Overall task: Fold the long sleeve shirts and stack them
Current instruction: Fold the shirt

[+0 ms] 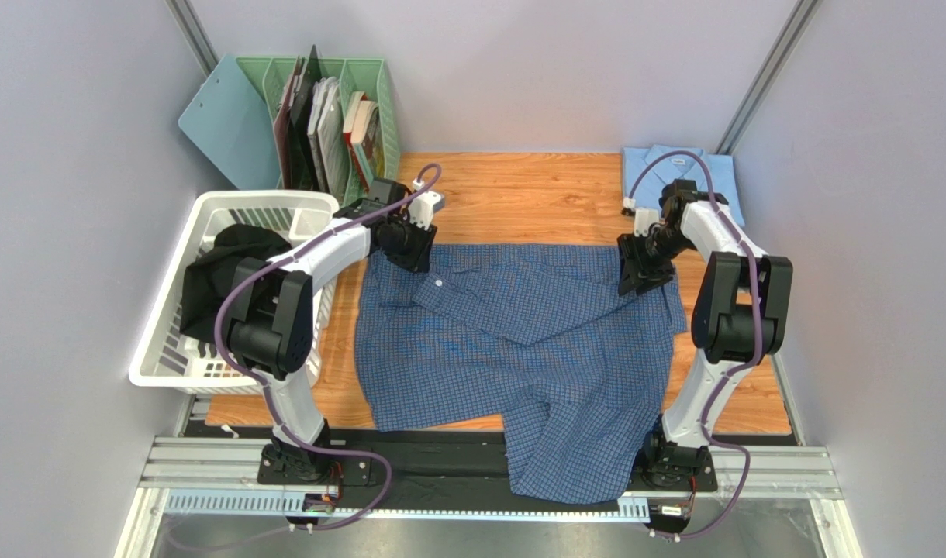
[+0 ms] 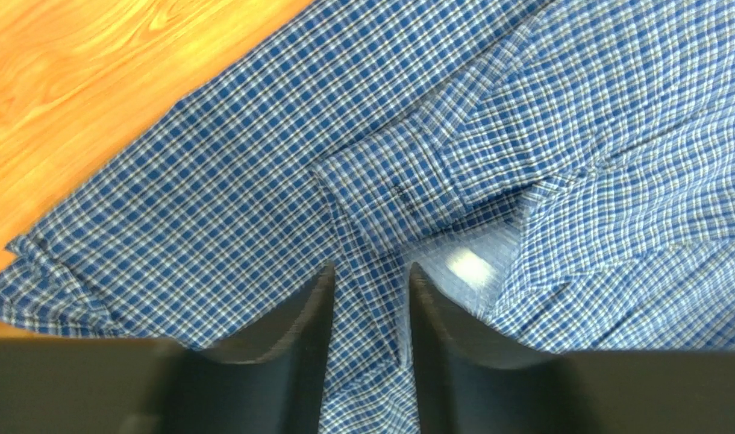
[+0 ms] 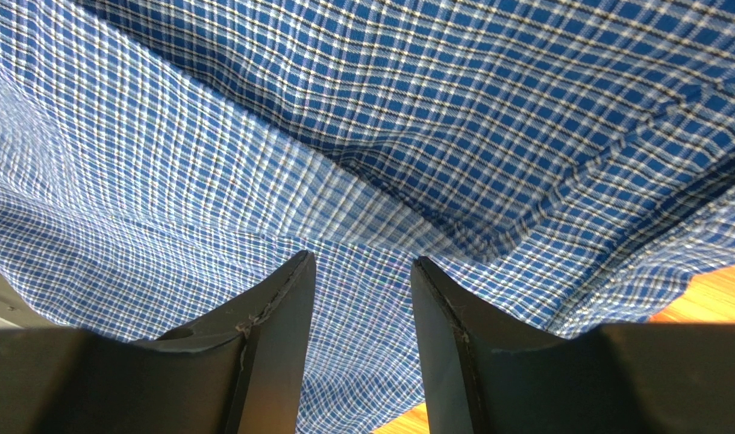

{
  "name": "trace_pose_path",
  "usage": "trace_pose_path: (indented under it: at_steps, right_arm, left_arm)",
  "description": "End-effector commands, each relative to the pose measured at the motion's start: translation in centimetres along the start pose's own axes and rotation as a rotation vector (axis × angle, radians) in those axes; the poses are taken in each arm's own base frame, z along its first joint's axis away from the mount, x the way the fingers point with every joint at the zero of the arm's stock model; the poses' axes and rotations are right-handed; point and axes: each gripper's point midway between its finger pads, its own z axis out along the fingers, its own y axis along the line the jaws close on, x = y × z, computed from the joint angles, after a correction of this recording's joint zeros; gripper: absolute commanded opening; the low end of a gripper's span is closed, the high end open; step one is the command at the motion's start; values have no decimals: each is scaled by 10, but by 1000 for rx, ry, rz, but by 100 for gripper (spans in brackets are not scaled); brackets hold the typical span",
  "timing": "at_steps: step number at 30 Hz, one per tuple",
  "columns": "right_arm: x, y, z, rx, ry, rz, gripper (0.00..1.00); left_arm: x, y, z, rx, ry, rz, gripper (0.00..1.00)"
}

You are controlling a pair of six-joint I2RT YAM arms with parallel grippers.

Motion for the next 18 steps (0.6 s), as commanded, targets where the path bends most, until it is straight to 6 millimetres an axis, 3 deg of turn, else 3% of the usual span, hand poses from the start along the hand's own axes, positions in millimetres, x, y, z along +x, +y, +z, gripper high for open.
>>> trace_pose_path:
  at_steps: [1, 3, 4, 7, 13, 18]
  right_arm:
    - [-16, 2, -37, 59, -102, -40, 47]
    - [-14, 6, -44, 66, -116, -56, 47]
    - [-13, 7, -45, 65, -120, -61, 46]
    - [-6, 12, -43, 55, -107, -79, 43]
    - [18, 17, -14, 49, -20, -75, 40]
    - [29, 5, 11, 81, 36, -72, 39]
  left_arm:
    - [-4, 16, -21, -92, -45, 3, 45]
    - [-9, 28, -36, -133, -88, 15, 46]
    - [-10, 23, -49, -127, -118, 40, 46]
    - [2, 5, -58, -72, -97, 136, 46]
    - [60, -18, -49, 39, 155, 67, 41]
    - [94, -7, -34, 10, 299, 49, 41]
